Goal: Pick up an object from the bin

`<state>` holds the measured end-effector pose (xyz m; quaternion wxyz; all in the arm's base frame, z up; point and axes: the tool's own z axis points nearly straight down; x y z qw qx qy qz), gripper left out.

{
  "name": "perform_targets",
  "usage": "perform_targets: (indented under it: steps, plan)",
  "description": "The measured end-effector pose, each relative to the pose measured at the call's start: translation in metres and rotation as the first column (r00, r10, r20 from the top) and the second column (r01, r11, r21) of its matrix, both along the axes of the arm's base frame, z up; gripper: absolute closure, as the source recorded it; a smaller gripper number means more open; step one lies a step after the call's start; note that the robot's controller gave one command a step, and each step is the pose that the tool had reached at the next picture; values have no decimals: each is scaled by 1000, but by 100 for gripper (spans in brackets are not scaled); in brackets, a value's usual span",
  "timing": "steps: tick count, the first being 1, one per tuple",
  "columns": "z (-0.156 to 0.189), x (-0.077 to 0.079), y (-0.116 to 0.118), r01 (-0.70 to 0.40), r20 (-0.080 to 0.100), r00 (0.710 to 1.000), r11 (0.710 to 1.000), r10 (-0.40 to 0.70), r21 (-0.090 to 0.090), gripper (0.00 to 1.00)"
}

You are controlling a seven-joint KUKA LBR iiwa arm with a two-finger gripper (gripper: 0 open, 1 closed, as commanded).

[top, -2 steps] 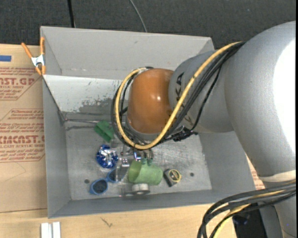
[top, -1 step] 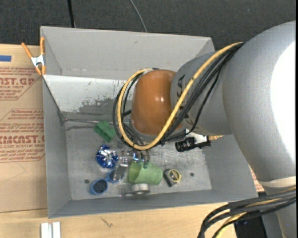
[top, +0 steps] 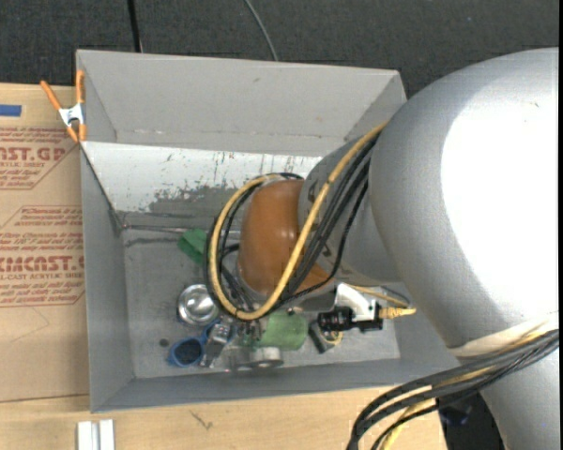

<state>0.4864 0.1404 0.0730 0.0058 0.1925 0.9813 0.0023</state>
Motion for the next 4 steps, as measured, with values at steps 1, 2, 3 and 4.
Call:
perform_targets:
  steps: [1, 2, 3, 4]
  plan:
    - [-1, 20, 8, 127, -16, 992, 992, -127, -2, 0]
    - [1, 21, 10, 127, -10, 992, 992, -127, 3, 100]
    - [71, 23, 10, 126, -6, 992, 992, -126, 1, 100]
    - [110, 24, 11, 125, -9, 992, 992, -125, -1, 100]
